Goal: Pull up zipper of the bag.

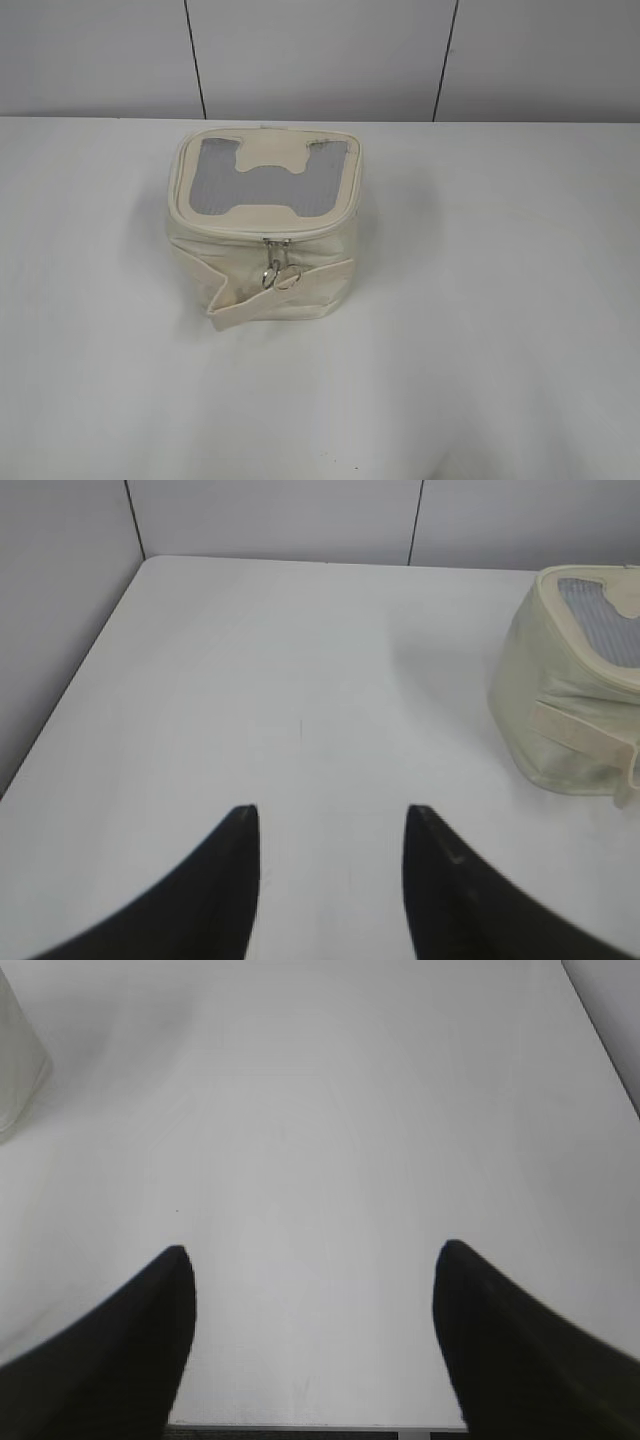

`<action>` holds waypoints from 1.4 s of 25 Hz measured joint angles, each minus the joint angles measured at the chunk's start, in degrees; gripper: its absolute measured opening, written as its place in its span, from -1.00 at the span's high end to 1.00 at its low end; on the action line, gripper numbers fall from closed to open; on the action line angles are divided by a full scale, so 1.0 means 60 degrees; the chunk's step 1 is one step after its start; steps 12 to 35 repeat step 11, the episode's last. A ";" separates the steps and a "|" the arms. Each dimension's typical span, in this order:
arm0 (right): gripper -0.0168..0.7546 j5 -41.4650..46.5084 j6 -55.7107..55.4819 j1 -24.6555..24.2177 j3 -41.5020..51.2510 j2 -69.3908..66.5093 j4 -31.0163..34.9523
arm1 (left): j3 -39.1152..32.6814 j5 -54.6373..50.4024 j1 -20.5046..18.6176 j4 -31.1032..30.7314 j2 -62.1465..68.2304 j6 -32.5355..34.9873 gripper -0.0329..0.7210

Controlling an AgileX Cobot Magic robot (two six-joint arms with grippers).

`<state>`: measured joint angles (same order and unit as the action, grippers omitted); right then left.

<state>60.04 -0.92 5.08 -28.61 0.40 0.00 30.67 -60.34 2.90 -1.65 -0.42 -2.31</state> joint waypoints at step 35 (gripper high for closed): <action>-0.54 -0.0003 -0.0018 0.0000 0.0000 0.0000 0.0000 | 0.0000 0.0000 0.0000 0.0000 0.0000 0.0000 0.01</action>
